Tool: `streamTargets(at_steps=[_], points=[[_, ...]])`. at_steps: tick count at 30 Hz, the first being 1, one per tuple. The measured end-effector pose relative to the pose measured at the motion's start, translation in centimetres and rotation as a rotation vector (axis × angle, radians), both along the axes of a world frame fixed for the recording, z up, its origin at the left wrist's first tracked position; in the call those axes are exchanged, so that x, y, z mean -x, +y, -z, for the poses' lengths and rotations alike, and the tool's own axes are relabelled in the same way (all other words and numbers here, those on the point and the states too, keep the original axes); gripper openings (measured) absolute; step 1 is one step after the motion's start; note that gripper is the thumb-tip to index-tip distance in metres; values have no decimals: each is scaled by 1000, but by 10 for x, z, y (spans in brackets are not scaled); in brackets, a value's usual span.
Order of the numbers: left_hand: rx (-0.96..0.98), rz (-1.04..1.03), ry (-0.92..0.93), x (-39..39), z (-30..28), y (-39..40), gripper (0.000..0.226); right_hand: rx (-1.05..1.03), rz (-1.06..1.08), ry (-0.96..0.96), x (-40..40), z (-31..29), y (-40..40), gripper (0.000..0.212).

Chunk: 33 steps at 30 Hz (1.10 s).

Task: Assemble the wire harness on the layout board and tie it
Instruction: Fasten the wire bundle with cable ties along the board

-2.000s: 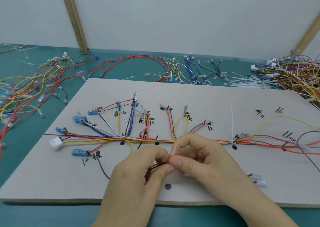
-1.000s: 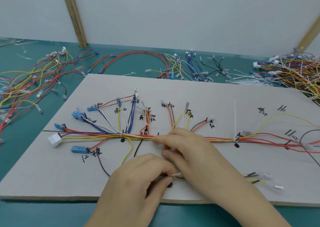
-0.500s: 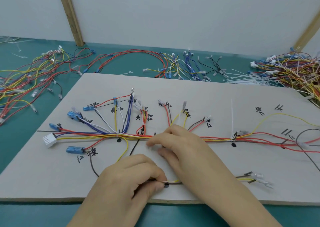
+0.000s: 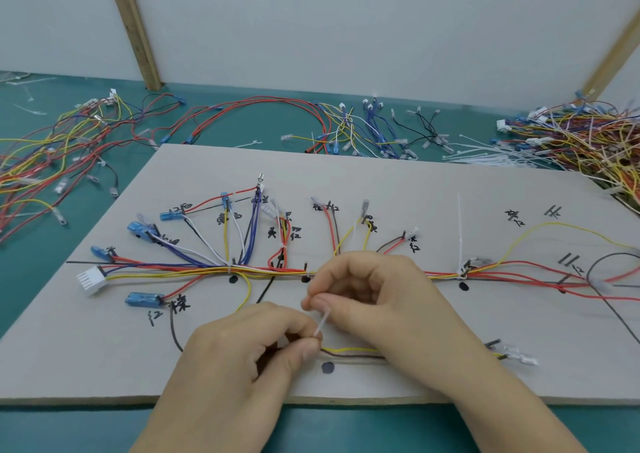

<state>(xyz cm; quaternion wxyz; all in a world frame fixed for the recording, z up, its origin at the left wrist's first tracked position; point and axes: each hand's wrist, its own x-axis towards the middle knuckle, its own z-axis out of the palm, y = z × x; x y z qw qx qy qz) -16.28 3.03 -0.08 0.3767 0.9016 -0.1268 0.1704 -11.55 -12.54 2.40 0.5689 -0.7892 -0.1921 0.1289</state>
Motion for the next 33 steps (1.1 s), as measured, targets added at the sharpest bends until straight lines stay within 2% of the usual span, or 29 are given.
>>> streamTargets(at_steps=[3,6,9,13,26,33], points=[[92,-33,41,0,3,-4,31,-160,-4,175,-1,-2,-5,20],[218,-79,103,2,5,-9,33,-246,-2,276,0,-1,-7,22],[214,-88,84,2,6,-9,26,-256,-12,273,1,-1,-8,24],[222,-89,84,3,7,-8,33,-240,-23,271,1,-2,-9,32],[186,-39,62,4,4,-8,36,-327,34,283,0,1,-8,25],[327,-86,141,6,6,-9,46,-356,35,319,-1,0,-9,26]])
